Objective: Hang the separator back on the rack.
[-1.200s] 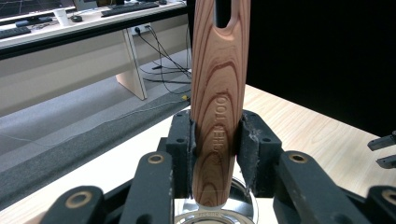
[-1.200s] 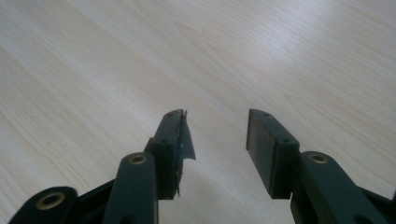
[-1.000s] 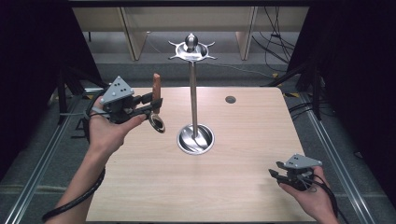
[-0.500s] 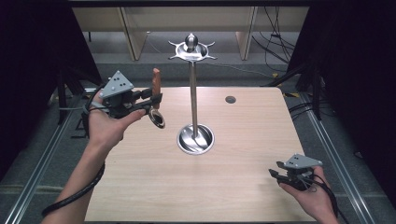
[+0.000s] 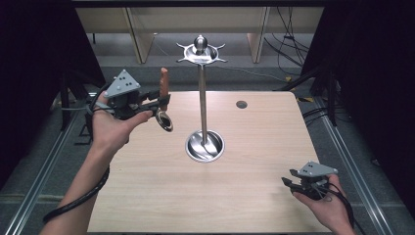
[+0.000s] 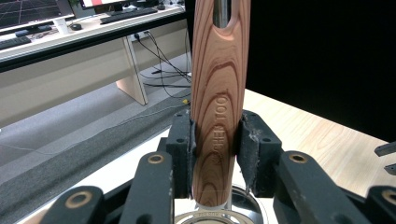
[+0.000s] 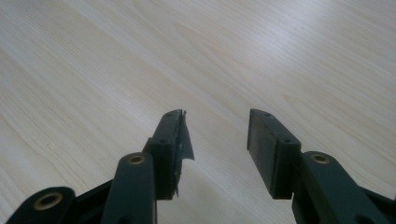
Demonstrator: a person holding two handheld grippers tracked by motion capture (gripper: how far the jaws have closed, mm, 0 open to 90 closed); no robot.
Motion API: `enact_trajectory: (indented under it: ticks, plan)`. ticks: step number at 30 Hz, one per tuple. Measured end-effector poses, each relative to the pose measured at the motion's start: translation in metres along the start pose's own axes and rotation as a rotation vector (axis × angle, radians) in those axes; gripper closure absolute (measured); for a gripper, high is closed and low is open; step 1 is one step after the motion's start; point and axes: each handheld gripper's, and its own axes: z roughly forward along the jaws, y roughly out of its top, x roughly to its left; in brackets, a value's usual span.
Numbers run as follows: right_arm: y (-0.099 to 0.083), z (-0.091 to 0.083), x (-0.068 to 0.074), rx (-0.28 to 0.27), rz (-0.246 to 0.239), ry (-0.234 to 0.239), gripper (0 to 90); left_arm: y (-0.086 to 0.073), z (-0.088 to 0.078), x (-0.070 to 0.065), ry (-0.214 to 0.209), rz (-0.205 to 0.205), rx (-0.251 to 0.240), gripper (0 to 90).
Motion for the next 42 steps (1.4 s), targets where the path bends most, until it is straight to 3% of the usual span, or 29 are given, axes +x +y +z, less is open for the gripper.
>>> enact_trajectory:
  ticks: [2,3,17,23,27,29,32,34,36,37,42]
  plan:
    - [0.000,0.000,0.000,-0.001,-0.003,0.000,56.6,0.001,0.000,0.001,0.000,-0.001,0.001,67.1]
    - [0.000,-0.001,0.003,0.015,0.041,0.002,56.6,0.001,0.001,0.001,0.001,0.000,0.000,67.1]
    - [0.000,-0.001,0.002,0.015,0.039,0.002,56.5,0.006,0.005,0.004,-0.004,0.007,0.009,67.1]
    - [0.000,0.000,0.000,-0.001,-0.004,0.001,56.5,0.008,0.007,0.006,-0.015,0.016,0.017,67.1]
    - [0.000,0.000,0.001,0.005,0.012,0.001,56.4,0.009,0.008,0.008,-0.021,0.012,0.021,67.1]
    - [0.000,0.001,-0.001,-0.005,-0.015,-0.001,56.4,0.009,0.008,0.009,-0.026,0.013,0.023,67.1]
    - [0.000,0.002,-0.001,-0.005,-0.018,-0.002,56.4,0.011,0.010,0.010,-0.030,0.019,0.025,67.1]
    - [0.000,0.001,0.000,-0.002,0.006,0.004,56.5,0.012,0.011,0.011,-0.032,0.018,0.027,67.1]
    - [0.000,0.002,-0.001,-0.008,-0.009,0.001,56.4,0.013,0.013,0.012,-0.036,0.021,0.029,67.1]
    - [-0.001,0.000,0.004,0.013,0.056,0.005,56.4,0.014,0.013,0.012,-0.040,0.017,0.027,67.1]
    - [0.000,0.000,0.003,0.016,0.054,0.007,56.4,0.018,0.016,0.012,-0.057,0.023,0.027,67.1]
